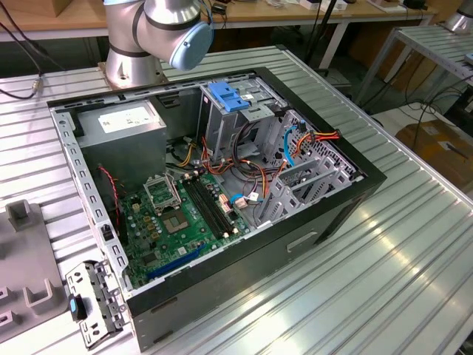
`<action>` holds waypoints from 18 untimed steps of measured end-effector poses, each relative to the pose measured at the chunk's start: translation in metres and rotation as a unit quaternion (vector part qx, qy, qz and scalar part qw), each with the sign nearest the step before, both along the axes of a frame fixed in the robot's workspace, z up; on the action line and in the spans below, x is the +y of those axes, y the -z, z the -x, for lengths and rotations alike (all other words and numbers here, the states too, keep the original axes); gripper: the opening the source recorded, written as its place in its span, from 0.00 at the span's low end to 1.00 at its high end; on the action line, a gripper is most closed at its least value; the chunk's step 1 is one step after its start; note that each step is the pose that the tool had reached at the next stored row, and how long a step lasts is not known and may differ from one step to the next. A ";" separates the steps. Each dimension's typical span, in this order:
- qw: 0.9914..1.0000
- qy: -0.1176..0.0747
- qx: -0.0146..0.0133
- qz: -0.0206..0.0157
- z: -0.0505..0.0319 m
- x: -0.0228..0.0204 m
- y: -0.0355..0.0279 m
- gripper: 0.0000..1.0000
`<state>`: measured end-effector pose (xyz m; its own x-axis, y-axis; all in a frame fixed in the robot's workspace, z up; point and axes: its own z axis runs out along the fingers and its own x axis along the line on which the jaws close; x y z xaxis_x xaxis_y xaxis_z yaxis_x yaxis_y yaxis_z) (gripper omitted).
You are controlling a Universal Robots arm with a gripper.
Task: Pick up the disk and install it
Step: 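Pick up the disk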
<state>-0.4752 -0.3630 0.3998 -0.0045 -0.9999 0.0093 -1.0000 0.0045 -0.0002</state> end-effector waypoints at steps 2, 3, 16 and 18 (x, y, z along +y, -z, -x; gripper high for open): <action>1.000 0.000 0.000 0.000 0.0000 0.0000 -0.0016 0.37; 1.000 0.000 0.000 0.000 0.0000 0.0000 -0.0024 0.37; 1.000 0.000 0.000 0.000 0.0000 0.0000 -0.0170 0.37; 1.000 0.000 0.000 0.000 0.0000 0.0000 -0.0192 0.37</action>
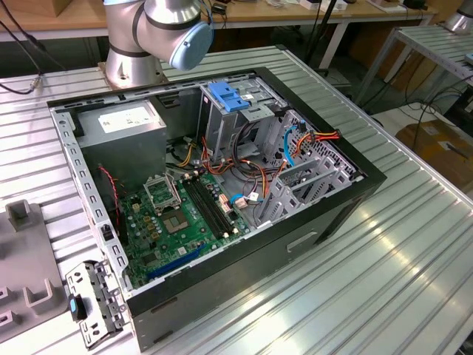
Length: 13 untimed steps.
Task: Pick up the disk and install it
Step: 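Pick up the disk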
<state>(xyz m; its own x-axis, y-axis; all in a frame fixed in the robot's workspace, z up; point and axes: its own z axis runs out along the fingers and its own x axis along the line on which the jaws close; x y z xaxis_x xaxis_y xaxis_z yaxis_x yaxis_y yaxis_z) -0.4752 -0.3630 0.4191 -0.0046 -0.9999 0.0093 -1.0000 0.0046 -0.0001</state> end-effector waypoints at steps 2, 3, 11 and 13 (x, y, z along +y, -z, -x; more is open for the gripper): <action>1.000 0.000 0.000 0.000 0.0000 0.0000 -0.0015 0.37; 1.000 0.000 0.000 0.000 0.0000 0.0000 -0.0023 0.37; 1.000 0.000 0.000 0.000 0.0000 0.0000 -0.0067 0.37; 1.000 0.000 0.000 0.000 0.0000 0.0000 -0.0080 0.37</action>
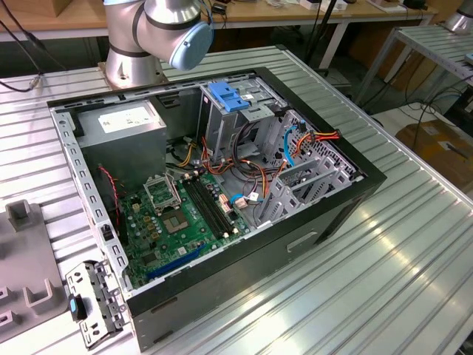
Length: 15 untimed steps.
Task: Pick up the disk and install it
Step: 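Pick up the disk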
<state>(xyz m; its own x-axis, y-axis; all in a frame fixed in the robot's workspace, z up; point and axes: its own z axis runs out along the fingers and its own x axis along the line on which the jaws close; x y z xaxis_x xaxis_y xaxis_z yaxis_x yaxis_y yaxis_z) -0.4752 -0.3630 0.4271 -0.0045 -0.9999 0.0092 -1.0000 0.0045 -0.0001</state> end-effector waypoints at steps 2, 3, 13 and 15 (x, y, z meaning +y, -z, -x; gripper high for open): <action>1.000 0.000 0.000 0.000 0.0000 0.0000 -0.0012 0.37; 1.000 0.000 0.000 0.000 0.0000 0.0000 -0.0018 0.37; 1.000 0.000 0.000 0.000 0.0000 0.0000 -0.0110 0.37; 1.000 0.000 0.000 0.000 0.0000 0.0000 -0.0110 0.37</action>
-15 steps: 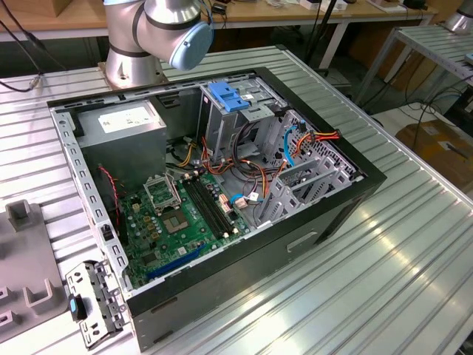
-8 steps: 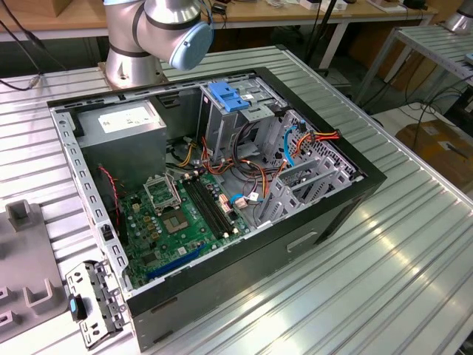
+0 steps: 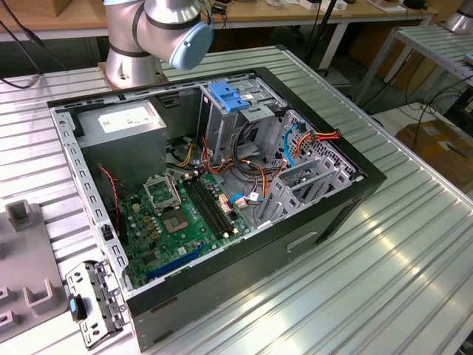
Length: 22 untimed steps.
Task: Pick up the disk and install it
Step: 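Pick up the disk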
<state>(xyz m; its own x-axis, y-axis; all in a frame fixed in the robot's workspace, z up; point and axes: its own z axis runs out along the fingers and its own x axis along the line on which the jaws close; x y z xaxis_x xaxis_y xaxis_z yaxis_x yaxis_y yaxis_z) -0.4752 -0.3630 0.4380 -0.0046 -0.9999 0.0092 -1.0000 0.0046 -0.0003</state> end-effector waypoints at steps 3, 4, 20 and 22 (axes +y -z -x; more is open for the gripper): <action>1.000 0.000 0.000 0.000 0.0000 0.0000 -0.0004 0.37; 1.000 0.000 0.000 0.000 0.0000 0.0000 -0.0004 0.37; 1.000 0.000 0.000 0.000 0.0000 0.0000 -0.0095 0.37; 1.000 0.000 0.000 0.000 0.0000 0.0000 -0.0108 0.37</action>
<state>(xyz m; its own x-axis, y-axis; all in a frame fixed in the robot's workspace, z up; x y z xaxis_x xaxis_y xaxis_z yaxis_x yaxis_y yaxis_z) -0.4752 -0.3630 0.4488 -0.0046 -0.9999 0.0093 -1.0000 0.0046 -0.0001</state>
